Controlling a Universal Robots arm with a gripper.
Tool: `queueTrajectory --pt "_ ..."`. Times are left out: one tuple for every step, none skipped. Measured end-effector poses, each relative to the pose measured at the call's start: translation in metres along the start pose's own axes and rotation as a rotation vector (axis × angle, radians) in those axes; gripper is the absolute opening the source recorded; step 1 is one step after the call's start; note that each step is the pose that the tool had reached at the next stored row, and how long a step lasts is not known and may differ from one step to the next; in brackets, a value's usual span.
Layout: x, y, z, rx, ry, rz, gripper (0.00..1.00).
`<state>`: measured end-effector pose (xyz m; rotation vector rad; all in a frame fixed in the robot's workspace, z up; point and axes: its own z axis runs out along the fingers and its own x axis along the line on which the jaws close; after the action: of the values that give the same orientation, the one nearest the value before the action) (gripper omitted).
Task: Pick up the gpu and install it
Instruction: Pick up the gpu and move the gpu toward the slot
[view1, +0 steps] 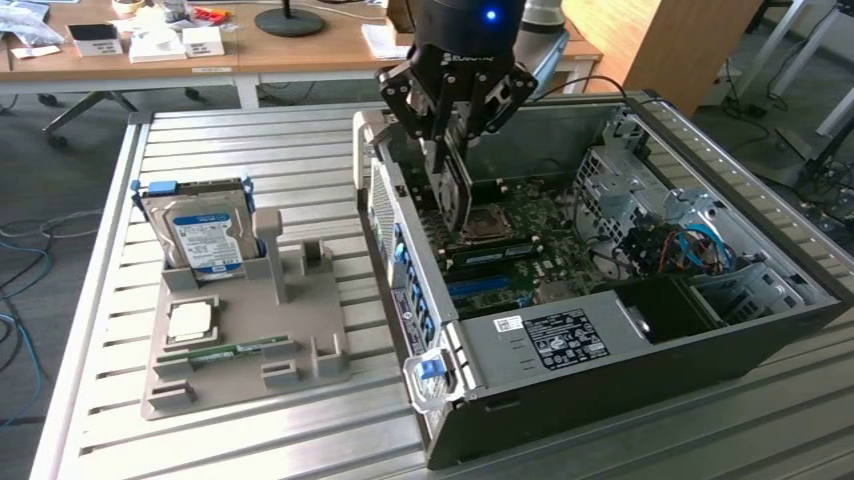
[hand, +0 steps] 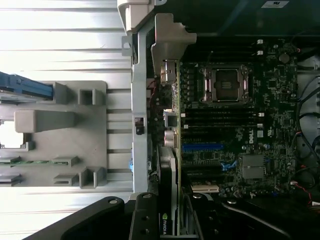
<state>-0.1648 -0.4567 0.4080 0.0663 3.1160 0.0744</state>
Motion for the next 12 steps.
queueTrajectory --pt "-0.002 0.0001 0.0001 0.0000 0.0000 0.000 0.27" --pt "-0.004 0.0002 0.0001 0.0000 0.0000 0.000 0.27" --pt "-0.006 0.0002 0.0002 0.0000 0.0000 0.000 0.27" --pt "-0.008 0.0003 0.0002 0.0000 0.0000 0.000 0.27" --pt "-0.011 0.0004 0.0003 0.0000 0.0000 0.000 0.27" --pt "-0.013 0.0005 0.0003 0.0000 0.0000 0.000 0.27" --pt "-0.015 0.0006 0.0004 -0.0001 0.0000 0.000 0.27" --pt "-0.017 0.0007 0.0005 -0.0001 0.0000 0.000 0.27" --pt "-0.020 0.0008 0.0005 0.0000 0.0000 0.000 0.27" --pt "-0.022 0.0009 0.0006 -0.0001 0.0000 0.000 0.27" --pt "-0.025 0.0010 0.0006 -0.0001 0.0000 0.000 0.27" --pt "-0.027 0.0011 0.0007 -0.0001 0.0000 0.000 0.27"
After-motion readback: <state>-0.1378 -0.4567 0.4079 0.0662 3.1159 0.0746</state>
